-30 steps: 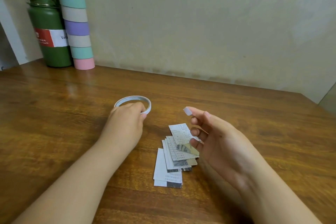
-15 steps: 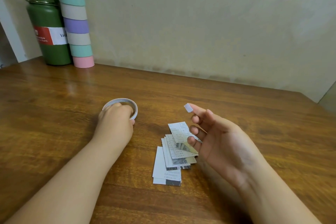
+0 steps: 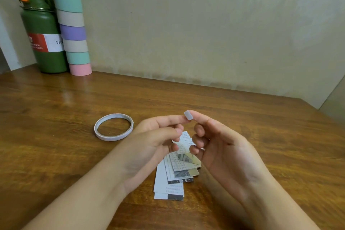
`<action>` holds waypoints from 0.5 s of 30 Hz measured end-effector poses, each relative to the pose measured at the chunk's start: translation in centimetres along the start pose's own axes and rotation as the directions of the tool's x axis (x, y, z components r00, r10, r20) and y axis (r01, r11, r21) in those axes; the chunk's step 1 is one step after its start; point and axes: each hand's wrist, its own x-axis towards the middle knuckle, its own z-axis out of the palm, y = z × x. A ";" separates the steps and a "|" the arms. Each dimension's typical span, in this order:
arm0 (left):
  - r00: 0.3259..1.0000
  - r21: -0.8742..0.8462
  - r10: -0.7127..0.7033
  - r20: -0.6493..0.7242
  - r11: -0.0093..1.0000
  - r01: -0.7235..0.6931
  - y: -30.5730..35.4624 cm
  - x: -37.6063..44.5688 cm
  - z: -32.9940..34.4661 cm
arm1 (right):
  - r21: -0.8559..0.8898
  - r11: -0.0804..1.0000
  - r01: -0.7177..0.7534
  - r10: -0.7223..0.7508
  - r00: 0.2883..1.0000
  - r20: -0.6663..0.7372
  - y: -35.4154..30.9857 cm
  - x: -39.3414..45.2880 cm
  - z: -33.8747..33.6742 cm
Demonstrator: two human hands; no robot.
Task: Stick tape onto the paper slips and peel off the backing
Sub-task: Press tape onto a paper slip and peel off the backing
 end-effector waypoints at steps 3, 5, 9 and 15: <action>0.999 -0.081 -0.020 0.039 0.996 0.023 0.2 0.1 -0.3 | -0.011 1.000 0.024 -0.024 1.000 0.011 0.0 -0.1 0.0; 0.998 -0.120 -0.026 0.062 0.992 0.033 0.4 0.1 -0.3 | -0.055 0.997 0.049 -0.048 0.999 0.016 0.0 -0.1 -0.1; 0.996 -0.170 -0.050 0.070 0.984 0.061 0.6 0.0 -0.3 | -0.299 0.943 0.144 -0.146 0.989 0.016 0.0 -0.1 -0.5; 0.993 -0.260 -0.110 0.053 0.958 0.120 0.8 -0.4 -0.3 | -0.583 0.778 0.235 -0.240 0.968 0.070 -0.1 -0.3 -0.5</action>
